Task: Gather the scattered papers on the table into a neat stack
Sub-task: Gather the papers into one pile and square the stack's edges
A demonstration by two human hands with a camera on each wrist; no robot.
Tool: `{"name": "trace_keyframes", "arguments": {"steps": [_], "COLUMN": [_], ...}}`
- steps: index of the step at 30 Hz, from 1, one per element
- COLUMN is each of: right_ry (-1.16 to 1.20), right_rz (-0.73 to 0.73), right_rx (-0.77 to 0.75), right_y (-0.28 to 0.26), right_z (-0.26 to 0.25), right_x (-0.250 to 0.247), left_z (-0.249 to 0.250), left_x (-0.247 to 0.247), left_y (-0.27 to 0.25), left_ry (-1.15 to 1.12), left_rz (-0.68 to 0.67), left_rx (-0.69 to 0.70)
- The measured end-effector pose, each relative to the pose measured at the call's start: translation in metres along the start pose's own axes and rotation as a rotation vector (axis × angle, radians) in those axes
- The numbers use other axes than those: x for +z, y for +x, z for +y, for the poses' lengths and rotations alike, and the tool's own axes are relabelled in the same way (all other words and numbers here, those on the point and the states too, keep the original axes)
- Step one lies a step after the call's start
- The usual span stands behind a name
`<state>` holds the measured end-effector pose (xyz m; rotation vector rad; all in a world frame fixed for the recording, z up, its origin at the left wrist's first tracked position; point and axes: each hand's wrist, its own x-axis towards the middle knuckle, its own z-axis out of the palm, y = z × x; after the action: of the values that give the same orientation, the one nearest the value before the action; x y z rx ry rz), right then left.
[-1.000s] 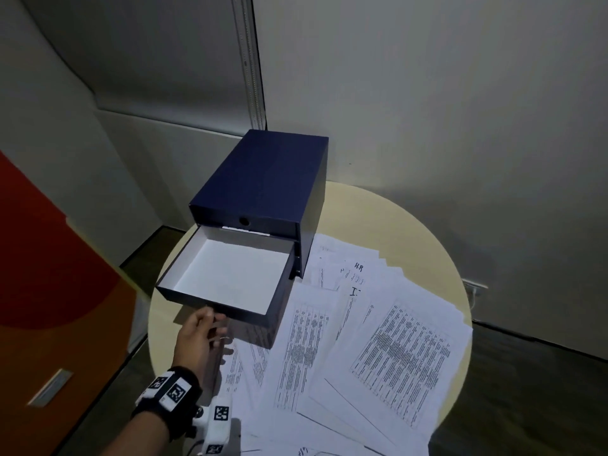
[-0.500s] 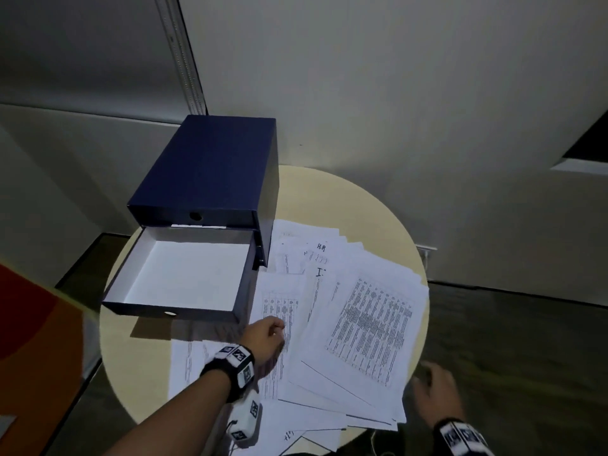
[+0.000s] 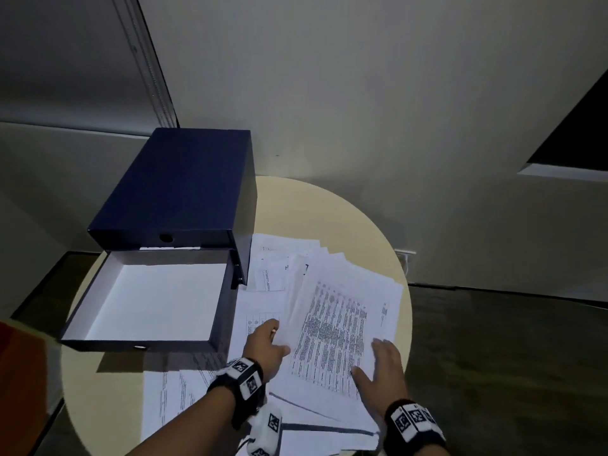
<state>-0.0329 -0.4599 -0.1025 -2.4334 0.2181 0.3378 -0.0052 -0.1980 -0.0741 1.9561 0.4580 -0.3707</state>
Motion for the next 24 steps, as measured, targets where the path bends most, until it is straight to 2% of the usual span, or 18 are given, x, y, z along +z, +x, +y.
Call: {"name": "trace_keyframes", "arguments": {"steps": [2, 4, 6, 7, 10, 12, 15, 16, 18, 22, 24], "right_ry": [0.262, 0.532, 0.694, 0.738, 0.743, 0.699, 0.608, 0.572, 0.514, 0.487, 0.503], "right_rz": [0.057, 0.018, -0.028, -0.061, -0.044, -0.002, -0.004, -0.017, -0.059, -0.074, -0.108], "right_rx": [0.106, 0.210, 0.247, 0.239, 0.271, 0.321, 0.425, 0.474, 0.545, 0.599, 0.618], "right_y": [0.007, 0.015, 0.021, 0.020, 0.016, 0.014, 0.016, 0.015, 0.014, 0.013, 0.019], "right_z": [-0.003, -0.003, -0.003, -0.005, -0.008, -0.002, 0.016, 0.021, 0.026, 0.028, 0.040], "right_x": [-0.010, -0.018, -0.021, -0.022, -0.017, -0.012, 0.004, 0.008, 0.013, 0.016, 0.024], "left_z": [0.002, 0.004, 0.002, 0.004, -0.011, -0.025, -0.044, -0.048, -0.052, -0.055, -0.052], "left_x": [-0.010, -0.019, -0.022, -0.023, -0.027, -0.032, -0.045, -0.047, -0.046, -0.036, -0.032], "left_y": [-0.001, -0.003, -0.001, -0.003, -0.003, -0.004, -0.013, -0.014, -0.018, -0.024, -0.026], "left_ry": [-0.161, -0.274, -0.321, -0.261, 0.055, 0.185, 0.436, 0.477, 0.384, 0.247, 0.246], "left_rz": [-0.055, -0.085, -0.061, -0.022, 0.093, 0.124, 0.127, 0.119, 0.105, 0.046, 0.085], "left_rx": [0.034, 0.059, 0.064, 0.057, 0.013, -0.103, -0.356, -0.370, -0.340, -0.258, -0.197]}}
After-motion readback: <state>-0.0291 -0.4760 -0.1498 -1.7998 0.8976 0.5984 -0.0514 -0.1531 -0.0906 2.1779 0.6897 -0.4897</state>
